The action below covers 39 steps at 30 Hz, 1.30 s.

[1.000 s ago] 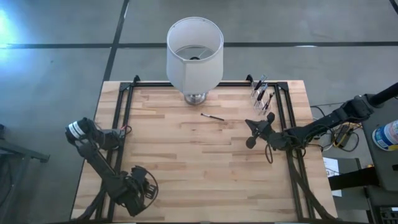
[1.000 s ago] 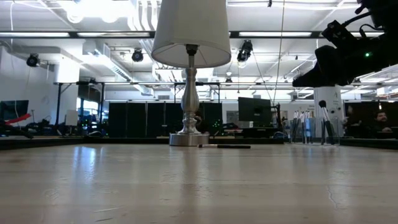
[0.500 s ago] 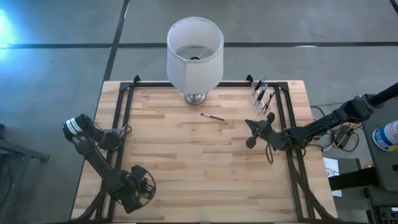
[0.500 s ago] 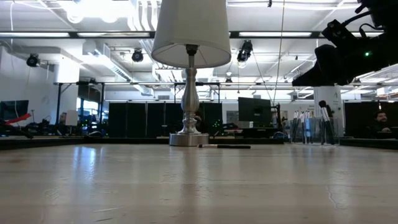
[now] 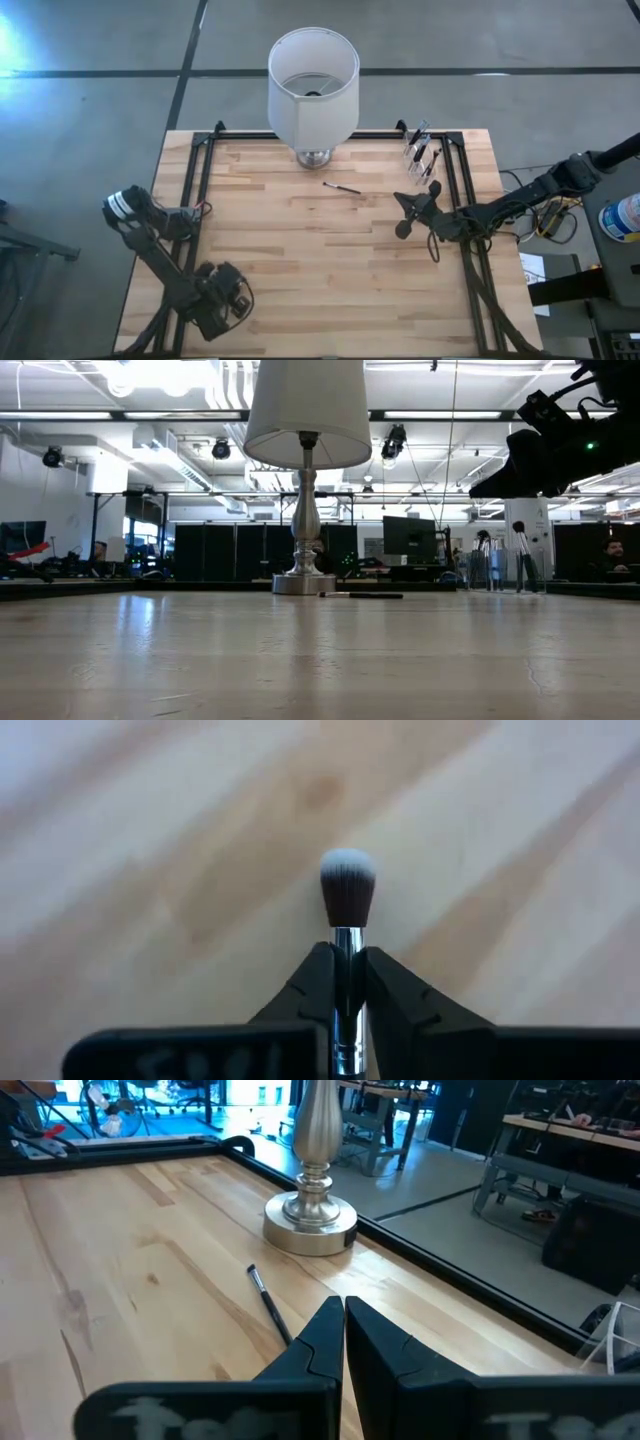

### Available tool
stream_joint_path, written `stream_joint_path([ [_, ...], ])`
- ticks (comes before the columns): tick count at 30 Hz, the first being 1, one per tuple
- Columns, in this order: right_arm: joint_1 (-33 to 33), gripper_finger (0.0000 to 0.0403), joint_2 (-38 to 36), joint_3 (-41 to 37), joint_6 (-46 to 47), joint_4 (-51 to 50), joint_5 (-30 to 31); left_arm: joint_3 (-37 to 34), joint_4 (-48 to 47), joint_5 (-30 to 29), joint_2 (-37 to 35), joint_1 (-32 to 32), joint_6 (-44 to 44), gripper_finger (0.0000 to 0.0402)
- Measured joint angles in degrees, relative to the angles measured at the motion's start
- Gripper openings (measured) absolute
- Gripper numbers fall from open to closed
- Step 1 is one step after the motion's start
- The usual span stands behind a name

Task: Put items in baskets/containers
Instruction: Put the powder brush into the transparent organizer

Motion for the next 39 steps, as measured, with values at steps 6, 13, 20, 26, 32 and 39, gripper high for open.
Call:
stream_joint_path([
  [6, 0.00, 0.0009, 0.00, 0.00, -0.02, 0.02, 0.02, 0.10, -0.11, -11.38, -5.04, 0.64, 6.48, 0.0035],
  [13, 0.00, 0.0009, 0.00, 0.00, -0.23, 1.08, 0.00, -1.52, 4.75, -24.92, -10.93, 5.41, 22.43, 0.0031],
  [20, -0.01, 0.0008, 0.00, -0.06, -0.21, 1.17, -0.05, -12.45, 40.97, -22.50, -15.91, 14.56, 54.41, 0.0030],
  [26, 0.00, 0.0008, 0.00, -1.38, 1.02, 1.67, -0.15, -25.40, 84.50, -10.27, -15.18, 25.02, 80.91, 0.0030],
  [32, -0.02, 0.0008, 2.48, -3.90, -0.53, 11.65, -2.51, -29.37, 102.04, 2.81, -13.18, 36.02, 93.44, 0.0030],
  [39, 0.00, 0.0008, 12.79, -4.15, -5.02, 27.90, -10.96, -27.65, 111.42, 15.77, -10.72, 42.01, 104.82, 0.0030],
])
